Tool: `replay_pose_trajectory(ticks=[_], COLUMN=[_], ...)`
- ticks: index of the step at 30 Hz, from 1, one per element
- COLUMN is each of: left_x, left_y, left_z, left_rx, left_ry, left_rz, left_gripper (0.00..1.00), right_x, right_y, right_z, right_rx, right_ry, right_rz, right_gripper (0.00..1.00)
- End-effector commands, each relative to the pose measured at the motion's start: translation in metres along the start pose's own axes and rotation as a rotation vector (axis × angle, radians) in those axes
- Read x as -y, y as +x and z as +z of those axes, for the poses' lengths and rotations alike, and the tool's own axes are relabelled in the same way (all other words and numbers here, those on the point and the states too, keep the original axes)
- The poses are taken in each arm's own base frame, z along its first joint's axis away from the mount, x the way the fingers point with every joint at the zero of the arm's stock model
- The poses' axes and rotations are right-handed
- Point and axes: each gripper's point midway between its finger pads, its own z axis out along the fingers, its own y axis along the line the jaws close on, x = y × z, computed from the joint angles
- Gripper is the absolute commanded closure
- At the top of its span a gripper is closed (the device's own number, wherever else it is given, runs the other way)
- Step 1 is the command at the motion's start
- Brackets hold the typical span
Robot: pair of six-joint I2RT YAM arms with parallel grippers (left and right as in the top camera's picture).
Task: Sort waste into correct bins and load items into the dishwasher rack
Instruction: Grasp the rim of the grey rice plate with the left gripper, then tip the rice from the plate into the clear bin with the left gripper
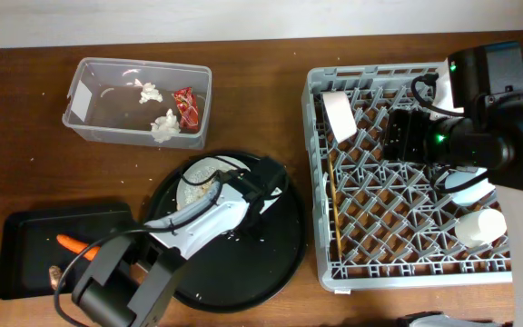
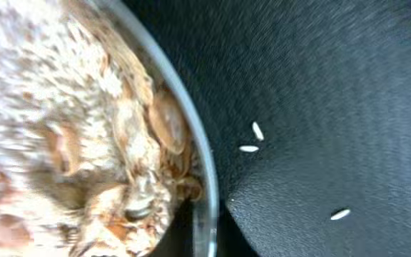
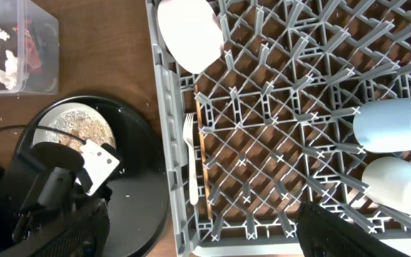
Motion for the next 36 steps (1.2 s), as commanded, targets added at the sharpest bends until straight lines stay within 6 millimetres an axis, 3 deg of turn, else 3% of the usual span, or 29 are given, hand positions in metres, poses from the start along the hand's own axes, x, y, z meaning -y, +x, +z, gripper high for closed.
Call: replay_pose_trajectory(ticks=[1,5,6,7,11,14,21,25,32,36], left_x=[0.010,0.012,0.012,0.012,0.010,0.003,0.015,0.006,-0.001,-0.004], left_y=[0.013,0.022,0.022,0.022,0.023,0.026,0.033,0.039,0.015,0.015], left_z=[0.013,0.020,0.020,0.021,0.021,0.020,0.013,0.008,-0.024,-0.049], left_rx=[-0.054,-0.068,-0.068,-0.066,-0.071,-0.082,-0.101,-0.120,-0.096,-0.108], left_ry=[0.037,0.040,0.042,0.042,0.033,-0.017,-0.170,-0.235,-0.269,-0.271], left_rz=[0.014,0.015,0.015,0.014,-0.005,-0.070,-0.065,-0.081,-0.082,-0.086], left_gripper=[0.99,0.99,0.94,0.99,1.00,0.99,1.00,0.99,1.00,1.00], right_x=[0.002,0.002,0.002,0.002,0.003,0.003,0.003,0.003,0.003,0.003], right_y=[0.000,0.001,0.001,0.001,0.003,0.003,0.003,0.003,0.003,0.003], right_z=[-0.001,-0.001,-0.001,-0.001,-0.002,-0.002,-0.002,-0.002,-0.002,-0.002], right_rx=[-0.002,-0.005,-0.006,-0.006,-0.013,-0.014,-0.012,-0.013,-0.012,-0.011], right_ry=[0.002,0.003,0.003,0.004,0.006,0.006,0.006,0.006,0.006,0.009], right_rz=[0.017,0.017,0.017,0.017,0.018,0.018,0.018,0.018,0.018,0.018], right_gripper=[0.13,0.13,0.13,0.13,0.13,0.13,0.12,0.12,0.12,0.12])
